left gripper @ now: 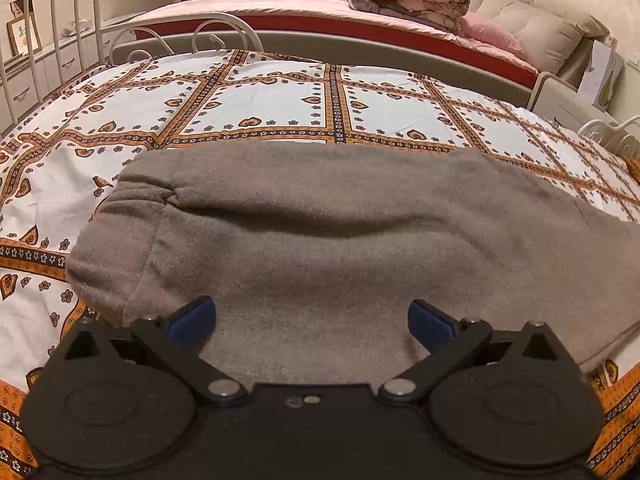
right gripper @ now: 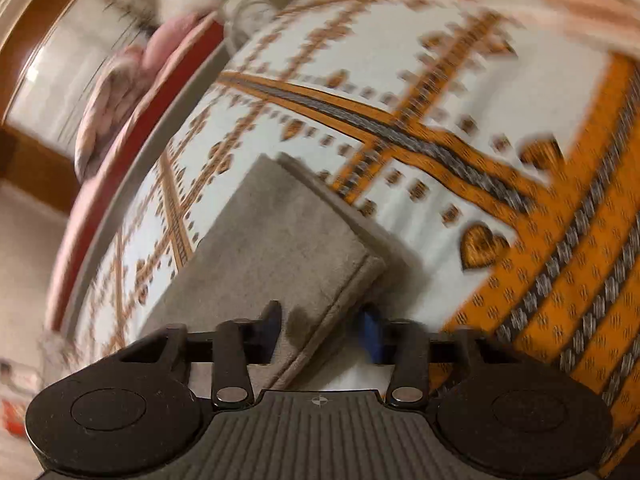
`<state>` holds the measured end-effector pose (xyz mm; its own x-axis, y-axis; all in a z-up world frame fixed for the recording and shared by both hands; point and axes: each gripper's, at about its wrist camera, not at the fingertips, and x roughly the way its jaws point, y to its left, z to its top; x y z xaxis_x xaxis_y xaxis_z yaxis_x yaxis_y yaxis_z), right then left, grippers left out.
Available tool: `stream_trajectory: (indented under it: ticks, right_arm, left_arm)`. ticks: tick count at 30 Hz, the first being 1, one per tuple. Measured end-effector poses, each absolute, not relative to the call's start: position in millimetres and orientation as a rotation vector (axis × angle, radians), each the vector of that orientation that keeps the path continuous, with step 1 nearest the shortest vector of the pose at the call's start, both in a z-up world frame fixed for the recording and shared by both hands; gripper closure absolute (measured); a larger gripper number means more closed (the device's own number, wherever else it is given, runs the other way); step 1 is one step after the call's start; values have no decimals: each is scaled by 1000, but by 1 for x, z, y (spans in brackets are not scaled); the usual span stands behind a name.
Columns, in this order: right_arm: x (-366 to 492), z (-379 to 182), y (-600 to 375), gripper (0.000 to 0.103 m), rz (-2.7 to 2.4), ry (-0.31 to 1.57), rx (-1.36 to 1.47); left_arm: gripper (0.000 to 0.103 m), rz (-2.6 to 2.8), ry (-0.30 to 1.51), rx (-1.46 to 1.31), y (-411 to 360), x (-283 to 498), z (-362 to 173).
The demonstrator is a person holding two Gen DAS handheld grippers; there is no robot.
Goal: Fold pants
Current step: 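Hold the folded edge with the right tool and press it flat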
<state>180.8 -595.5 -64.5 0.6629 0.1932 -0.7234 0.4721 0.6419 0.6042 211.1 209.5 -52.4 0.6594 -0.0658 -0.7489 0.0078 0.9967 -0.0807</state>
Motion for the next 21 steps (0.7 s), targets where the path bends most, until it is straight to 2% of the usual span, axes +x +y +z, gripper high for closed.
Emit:
stream_trajectory:
  ticks: [3, 5, 6, 9, 11, 14, 21]
  right_arm:
    - [167, -47, -600, 94, -126, 682, 961]
    - [161, -32, -596, 94, -99, 588, 911]
    - [165, -34, -594, 94, -126, 613, 872]
    - [184, -75, -593, 94, -233, 878, 871]
    - [181, -68, -595, 94, -216, 830, 896]
    - [175, -67, -596, 84, -218, 834, 944]
    - [165, -67, -605, 82, -170, 839, 971]
  left_arm:
    - [6, -34, 857, -46, 206, 212, -54]
    - [6, -29, 857, -31, 203, 213, -54]
    - [6, -26, 854, -28, 202, 214, -53]
    - [7, 4, 865, -16, 195, 218, -50]
    - [11, 6, 861, -21, 187, 217, -43]
    - [10, -1, 812, -32, 168, 210, -29]
    - [10, 15, 745, -139, 83, 199, -21]
